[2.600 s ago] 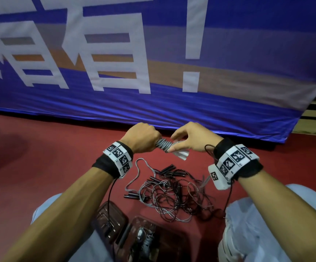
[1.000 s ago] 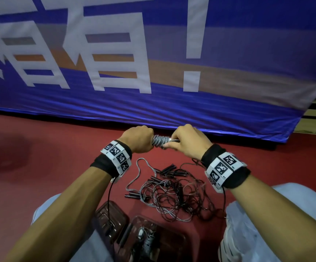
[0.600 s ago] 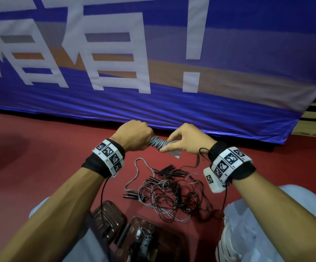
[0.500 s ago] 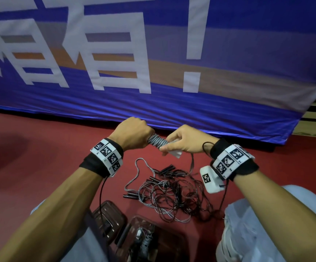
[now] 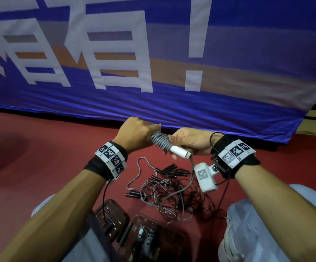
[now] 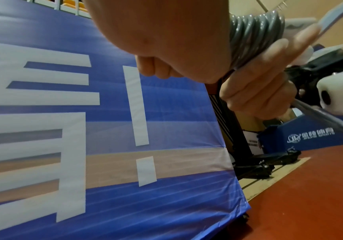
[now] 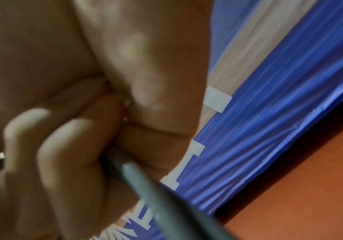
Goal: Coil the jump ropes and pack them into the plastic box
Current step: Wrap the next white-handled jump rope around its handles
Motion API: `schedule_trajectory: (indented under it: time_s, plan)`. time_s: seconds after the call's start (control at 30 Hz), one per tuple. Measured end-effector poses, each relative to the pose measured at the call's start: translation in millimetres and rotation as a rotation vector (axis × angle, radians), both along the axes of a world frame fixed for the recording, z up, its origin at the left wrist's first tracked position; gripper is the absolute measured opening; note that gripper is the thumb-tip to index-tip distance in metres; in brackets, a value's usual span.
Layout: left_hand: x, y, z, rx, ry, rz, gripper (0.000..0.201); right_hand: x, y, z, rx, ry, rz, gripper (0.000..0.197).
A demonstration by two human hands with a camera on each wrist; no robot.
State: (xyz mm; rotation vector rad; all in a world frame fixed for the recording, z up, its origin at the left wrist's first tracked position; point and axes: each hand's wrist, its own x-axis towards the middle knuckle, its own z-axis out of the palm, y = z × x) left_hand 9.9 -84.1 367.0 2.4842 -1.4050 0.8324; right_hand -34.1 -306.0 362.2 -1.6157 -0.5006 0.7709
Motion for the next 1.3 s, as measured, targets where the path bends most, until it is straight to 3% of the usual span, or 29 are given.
schedule_trajectory:
  time_s: [0.1, 0.33, 0.47, 0.57, 0.67, 0.83, 0.97, 1.1, 1.2, 1.3]
  plan:
    - [-4, -2, 2, -0.128, 0.052, -0.008, 0.021, 0, 3, -3, 0.086, 0.039, -0.032, 0.087]
    - [-6, -8, -1, -0.323, 0.194, 0.146, 0.009, -2, 13, 3, 0.304, 0.184, -0.185, 0.06]
    - [-7, -13, 2, -0.396, 0.307, 0.292, 0.018, 0, 22, 0, 0.499, 0.259, -0.248, 0.05]
    - [-4, -14, 4, -0.437, 0.397, 0.44, 0.038, 4, 32, -3, 0.57, 0.313, -0.34, 0.044]
    - [1, -14, 3, -0.391, 0.437, 0.585, 0.034, 5, 43, -4, 0.559, 0.315, -0.43, 0.046]
    - [7, -20, -7, -0.199, 0.416, 0.743, 0.019, 8, 47, -4, 0.35, 0.257, -0.633, 0.043]
    - [13, -19, -19, -0.055, 0.437, 0.792, 0.016, 2, 43, 1, -0.038, -0.014, -0.678, 0.023]
    - [14, -24, -26, 0.133, 0.51, 0.732, 0.02, 1, 23, -5, -0.373, -0.347, -0.692, 0.04]
    - [16, -25, -24, 0.191, 0.522, 0.674, 0.022, -1, 13, -5, -0.473, -0.473, -0.644, 0.051]
    - [19, -23, -22, 0.289, 0.523, 0.614, 0.022, -2, 7, -7, -0.555, -0.543, -0.584, 0.047]
